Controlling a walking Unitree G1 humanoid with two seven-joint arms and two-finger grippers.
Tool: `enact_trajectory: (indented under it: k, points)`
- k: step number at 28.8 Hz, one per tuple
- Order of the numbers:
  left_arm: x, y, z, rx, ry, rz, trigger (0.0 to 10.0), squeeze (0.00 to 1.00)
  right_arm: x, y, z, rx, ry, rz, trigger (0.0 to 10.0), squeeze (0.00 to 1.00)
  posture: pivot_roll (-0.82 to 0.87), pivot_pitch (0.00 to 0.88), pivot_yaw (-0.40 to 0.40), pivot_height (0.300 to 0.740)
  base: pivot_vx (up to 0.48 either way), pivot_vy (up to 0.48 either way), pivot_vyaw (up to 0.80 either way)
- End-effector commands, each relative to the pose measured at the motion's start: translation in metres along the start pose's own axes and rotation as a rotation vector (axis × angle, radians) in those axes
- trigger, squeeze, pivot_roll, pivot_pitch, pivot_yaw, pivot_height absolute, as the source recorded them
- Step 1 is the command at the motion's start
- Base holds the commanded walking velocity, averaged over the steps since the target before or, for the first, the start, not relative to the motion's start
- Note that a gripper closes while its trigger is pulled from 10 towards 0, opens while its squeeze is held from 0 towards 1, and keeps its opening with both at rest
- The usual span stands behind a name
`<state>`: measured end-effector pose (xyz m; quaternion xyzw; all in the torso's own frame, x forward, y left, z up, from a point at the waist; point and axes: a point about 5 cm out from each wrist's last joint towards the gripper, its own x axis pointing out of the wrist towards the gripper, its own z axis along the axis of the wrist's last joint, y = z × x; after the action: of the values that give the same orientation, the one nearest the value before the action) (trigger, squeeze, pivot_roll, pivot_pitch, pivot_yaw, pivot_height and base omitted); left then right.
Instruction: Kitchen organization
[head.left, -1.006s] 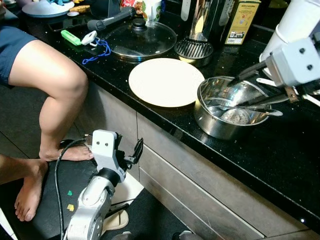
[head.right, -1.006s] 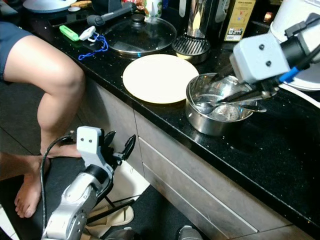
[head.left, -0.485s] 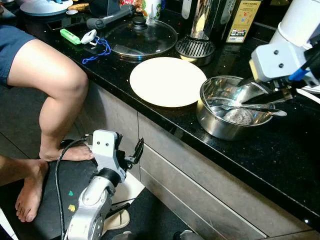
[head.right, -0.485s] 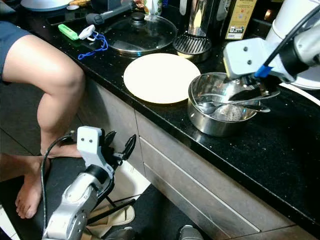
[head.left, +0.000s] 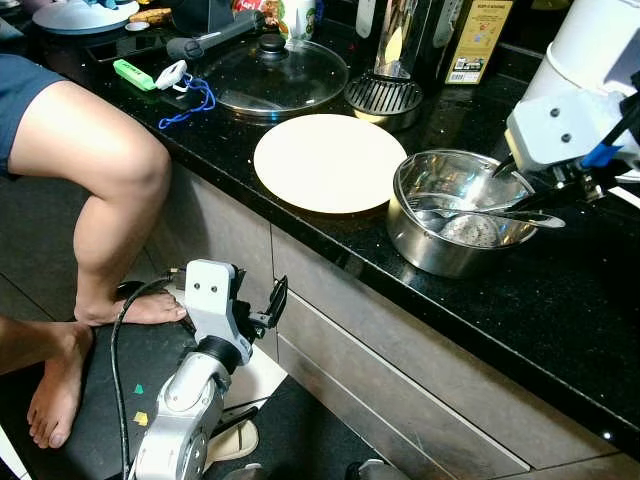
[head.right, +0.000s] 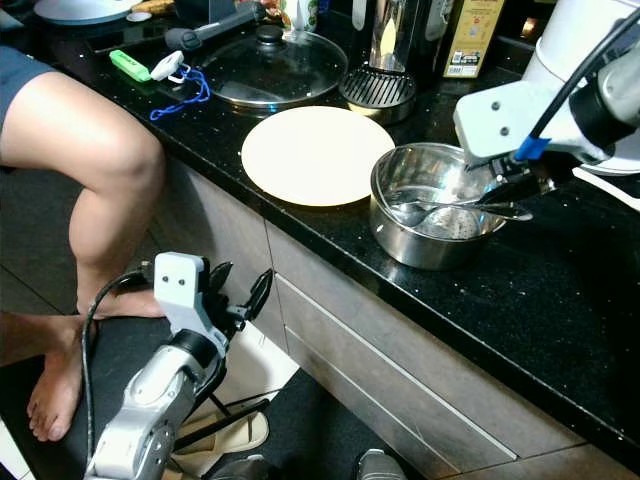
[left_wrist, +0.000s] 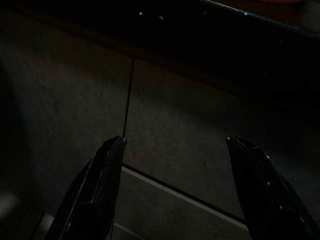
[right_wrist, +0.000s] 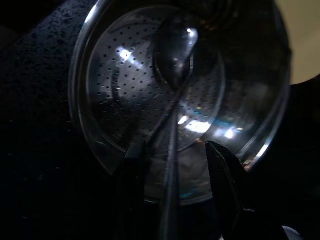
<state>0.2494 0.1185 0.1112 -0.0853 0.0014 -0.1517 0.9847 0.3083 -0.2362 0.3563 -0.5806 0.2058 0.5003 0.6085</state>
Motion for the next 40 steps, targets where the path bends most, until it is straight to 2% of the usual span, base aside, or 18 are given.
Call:
enact_trajectory:
  k: [1,10,17,24,31,32,33,34,40]
  points:
    - [-0.002,0.0,-0.005,-0.007,0.017,0.004,10.0,0.0,0.001,0.003,0.0,0.004,0.003,0.024,10.0,0.0,-0.01,0.091,-0.035,0.74,0.0,0.0,0.0]
    - [-0.002,-0.001,-0.004,-0.01,0.013,0.004,10.0,0.0,0.015,0.004,0.007,0.023,-0.041,0.025,10.0,0.0,-0.01,0.097,-0.038,0.74,0.0,0.0,0.0]
    - [-0.002,-0.001,-0.003,-0.012,0.01,0.006,10.0,0.0,0.023,0.003,0.01,0.035,-0.071,-0.042,10.0,0.0,0.0,0.102,-0.037,0.74,0.0,0.0,0.0]
    - [-0.002,-0.001,-0.003,-0.012,0.011,0.004,10.0,0.0,0.031,0.008,0.006,0.057,-0.025,-0.061,10.0,0.0,-0.01,0.102,-0.034,0.74,0.0,0.0,0.0]
    - [-0.002,-0.001,-0.003,-0.012,0.01,0.006,10.0,0.0,0.04,0.009,0.007,0.07,-0.041,-0.091,10.0,0.0,0.0,0.105,-0.035,0.74,0.0,0.0,0.0]
    - [-0.002,-0.001,-0.003,-0.013,0.01,0.006,10.0,0.0,0.043,0.01,0.008,0.077,-0.051,-0.103,7.1,0.0,0.0,0.105,-0.035,0.74,0.0,0.0,0.0]
    - [-0.002,-0.001,-0.003,-0.013,0.01,0.006,10.0,0.0,0.043,0.01,0.008,0.077,-0.052,-0.107,2.0,0.0,0.0,0.107,-0.031,0.74,0.0,0.0,0.0]
    - [-0.002,-0.001,-0.003,-0.013,0.01,0.005,10.0,0.0,0.043,0.011,0.008,0.074,-0.052,-0.111,0.0,0.0,0.0,0.107,-0.03,0.74,0.0,0.0,0.0]
    - [-0.002,-0.001,-0.002,-0.013,0.011,0.004,10.0,0.0,0.043,0.013,0.008,0.065,-0.05,-0.113,0.0,0.0,-0.01,0.108,-0.029,0.74,0.0,0.0,0.0]
